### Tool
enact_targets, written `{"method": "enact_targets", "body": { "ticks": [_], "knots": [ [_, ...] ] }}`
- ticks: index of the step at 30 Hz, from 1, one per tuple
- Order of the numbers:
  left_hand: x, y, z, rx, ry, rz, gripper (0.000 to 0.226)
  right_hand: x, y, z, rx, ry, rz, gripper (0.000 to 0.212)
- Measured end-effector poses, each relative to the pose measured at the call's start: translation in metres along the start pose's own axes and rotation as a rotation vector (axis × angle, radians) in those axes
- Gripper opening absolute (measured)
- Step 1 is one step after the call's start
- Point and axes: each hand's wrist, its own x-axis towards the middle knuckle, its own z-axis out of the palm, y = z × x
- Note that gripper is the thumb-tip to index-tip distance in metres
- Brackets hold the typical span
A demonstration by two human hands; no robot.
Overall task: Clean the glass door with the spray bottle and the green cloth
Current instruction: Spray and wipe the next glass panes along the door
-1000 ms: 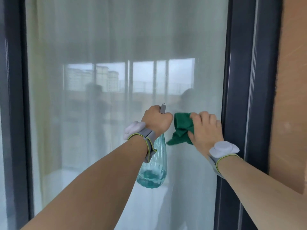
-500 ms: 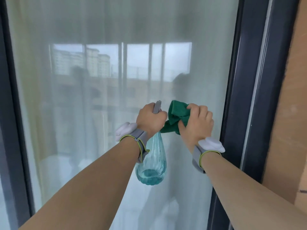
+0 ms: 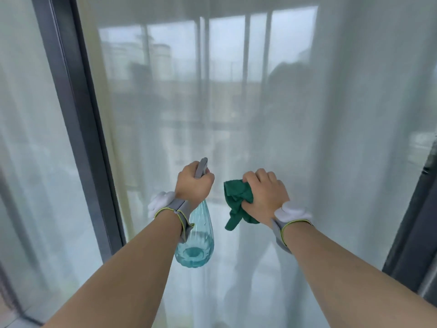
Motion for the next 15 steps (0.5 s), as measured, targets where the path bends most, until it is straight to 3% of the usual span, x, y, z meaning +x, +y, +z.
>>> {"method": "enact_targets", "body": {
  "ticks": [3, 6, 11, 15],
  "knots": [
    [0.015, -0.043, -0.051, 0.061, 0.034, -0.031, 0.023, 0.016, -0.058, 0.032, 0.004, -0.083, -0.036, 0.041],
    [0.018, -0.065, -0.079, 0.085, 0.011, -0.046, 0.010, 0.026, -0.098, 0.052, 0.036, -0.189, -0.124, 0.040],
    [0.027, -0.097, -0.126, 0.093, 0.024, -0.102, 0.034, 0.047, -0.151, 0.089, -0.003, -0.241, -0.240, 0.040],
    [0.028, -0.119, -0.142, 0.059, 0.049, -0.129, 0.009, 0.057, -0.164, 0.104, -0.020, -0.171, -0.262, 0.041]
  ]
}}
